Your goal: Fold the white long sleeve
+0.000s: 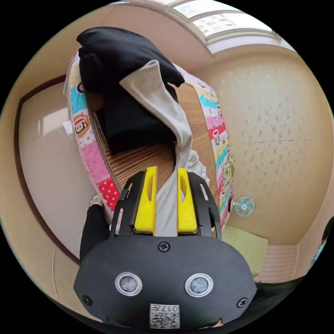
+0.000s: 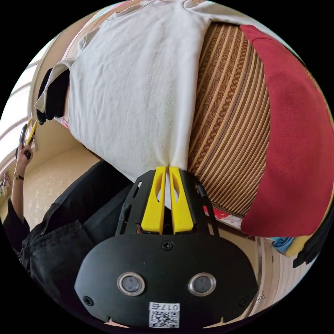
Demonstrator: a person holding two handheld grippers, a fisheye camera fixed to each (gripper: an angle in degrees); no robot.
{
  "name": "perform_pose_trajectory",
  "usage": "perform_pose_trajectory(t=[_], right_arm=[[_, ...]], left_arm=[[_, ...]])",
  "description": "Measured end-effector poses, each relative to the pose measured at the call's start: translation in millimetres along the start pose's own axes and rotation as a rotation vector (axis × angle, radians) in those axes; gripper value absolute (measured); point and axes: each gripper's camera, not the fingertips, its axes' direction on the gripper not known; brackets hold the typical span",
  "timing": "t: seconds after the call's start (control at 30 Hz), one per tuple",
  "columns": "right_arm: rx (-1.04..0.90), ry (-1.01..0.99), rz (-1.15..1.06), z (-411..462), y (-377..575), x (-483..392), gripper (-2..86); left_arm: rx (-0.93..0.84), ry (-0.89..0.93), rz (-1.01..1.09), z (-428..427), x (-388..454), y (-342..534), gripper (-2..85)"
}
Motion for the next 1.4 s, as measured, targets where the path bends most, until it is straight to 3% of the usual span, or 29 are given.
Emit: perform_pose_trajectory(t=[0.13,0.37,0.5,0.57,0.7,0.83,0.9,1.03,1.27,1.4], right_arm=[[-0.035,-0.060,0.120,-18,-14,2,1.4],[-0.077,-0.036,0.619,-43,-33,-27,1.4],[-0.141,0.101,0.597,-46,-56,-71,1.5],[-0.177,0.208,0.542,-47,-68,-94,1.5],[-0.202,0.283,0.498,-49,-74,-109,1.4],[-0.163,0.224,0.530,-59,-62,-99,1.1],[-0.128,0.159,0.570,-66,-51,-86,0.9],[0.075,-0.018,0.662,-106,-21,-42,0.4],[0.673,-0.388,0.608,-213,-1,107,3.6],[0.813,-0.571,0.694,-209,-25,220,7.9]], left_arm=[[-0.013,0.051,-0.130,18,-46,-65,9.9],[0.018,0.261,-0.382,43,-122,-81,8.6],[0.042,0.321,-0.406,39,-131,-78,3.8],[0.090,0.350,-0.313,21,-107,-77,3.4],[0.103,0.307,0.161,-5,29,-61,2.8],[-0.077,0.387,0.662,60,188,23,3.0],[-0.212,0.420,0.793,111,233,79,3.4],[-0.615,0.311,0.990,231,266,223,5.2],[-0.861,0.108,0.888,282,186,317,6.3],[-0.910,-0.072,0.798,280,132,338,6.4]])
